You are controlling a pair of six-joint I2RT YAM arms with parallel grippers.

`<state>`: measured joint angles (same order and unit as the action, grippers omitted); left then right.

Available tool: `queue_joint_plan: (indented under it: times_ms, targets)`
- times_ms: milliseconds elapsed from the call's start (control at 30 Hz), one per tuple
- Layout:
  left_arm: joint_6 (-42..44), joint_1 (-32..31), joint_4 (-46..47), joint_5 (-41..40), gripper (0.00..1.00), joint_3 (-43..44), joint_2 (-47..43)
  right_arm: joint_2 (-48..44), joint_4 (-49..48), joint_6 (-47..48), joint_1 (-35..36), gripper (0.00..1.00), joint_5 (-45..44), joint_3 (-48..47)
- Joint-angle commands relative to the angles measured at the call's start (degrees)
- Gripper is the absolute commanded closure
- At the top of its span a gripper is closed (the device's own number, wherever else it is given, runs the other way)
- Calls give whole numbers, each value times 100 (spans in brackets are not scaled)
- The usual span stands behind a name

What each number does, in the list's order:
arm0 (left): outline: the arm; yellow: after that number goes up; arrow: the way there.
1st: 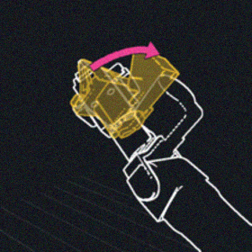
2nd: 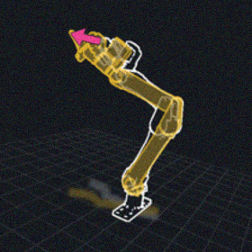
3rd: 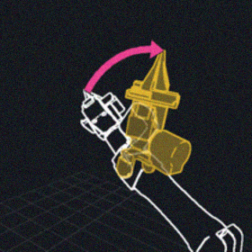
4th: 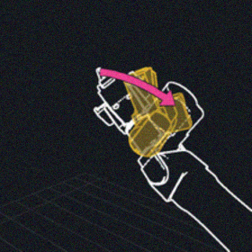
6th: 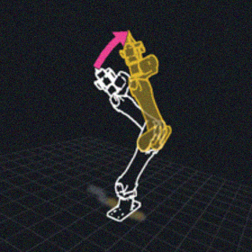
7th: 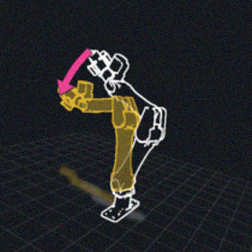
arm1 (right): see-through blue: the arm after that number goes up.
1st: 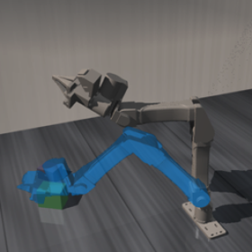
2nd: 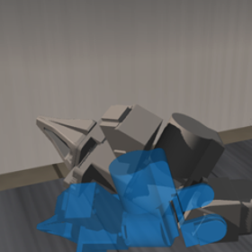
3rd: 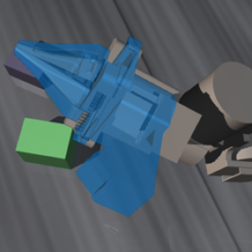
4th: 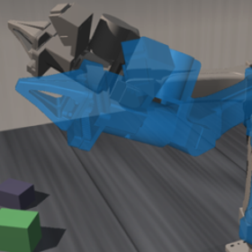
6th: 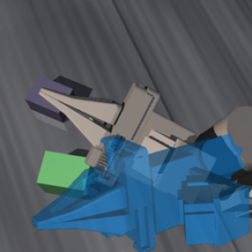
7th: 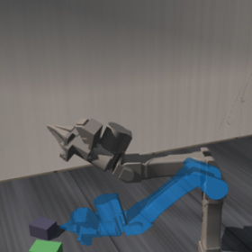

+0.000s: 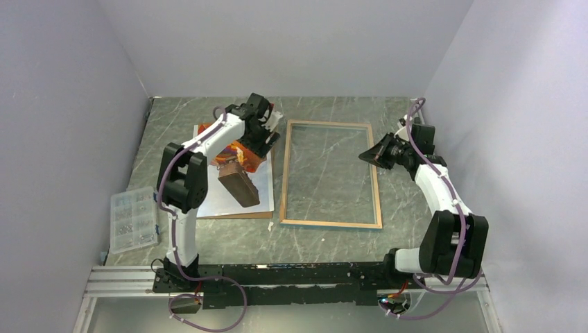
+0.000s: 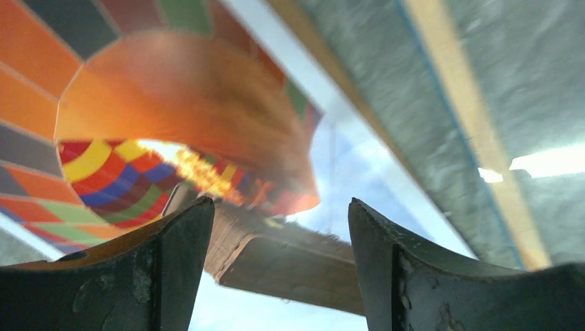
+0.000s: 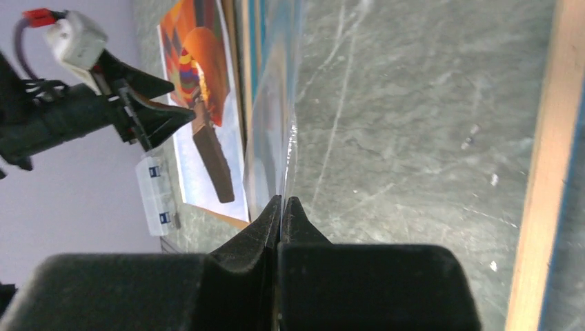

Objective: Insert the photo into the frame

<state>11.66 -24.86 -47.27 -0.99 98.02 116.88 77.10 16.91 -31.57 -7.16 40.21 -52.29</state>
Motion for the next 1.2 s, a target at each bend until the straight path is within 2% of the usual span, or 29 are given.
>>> queue_joint_plan:
  times_ms: [0,167,367,433,667,967,1167]
  targets:
    - [-298,-437,-71,675,23,646,330,-361,488,354,-66,100,-145,125]
    - [-444,-688,293,885,25,846,628,-540,907,563,-146,100,-219,-8]
    - [-312,-684,1114,171,31,326,666,-650,991,620,-214,100,-77,-21]
    - [-247,-595,1364,191,32,53,531,-665,962,606,-216,100,-6,11]
    - [63,-546,1637,38,34,-398,565,-735,990,657,-216,100,15,131]
    - [419,-528,1840,-1126,35,-792,795,-889,753,468,-195,100,216,334]
    - [605,-108,1935,-1190,34,-1374,464,-813,524,419,-122,100,226,555]
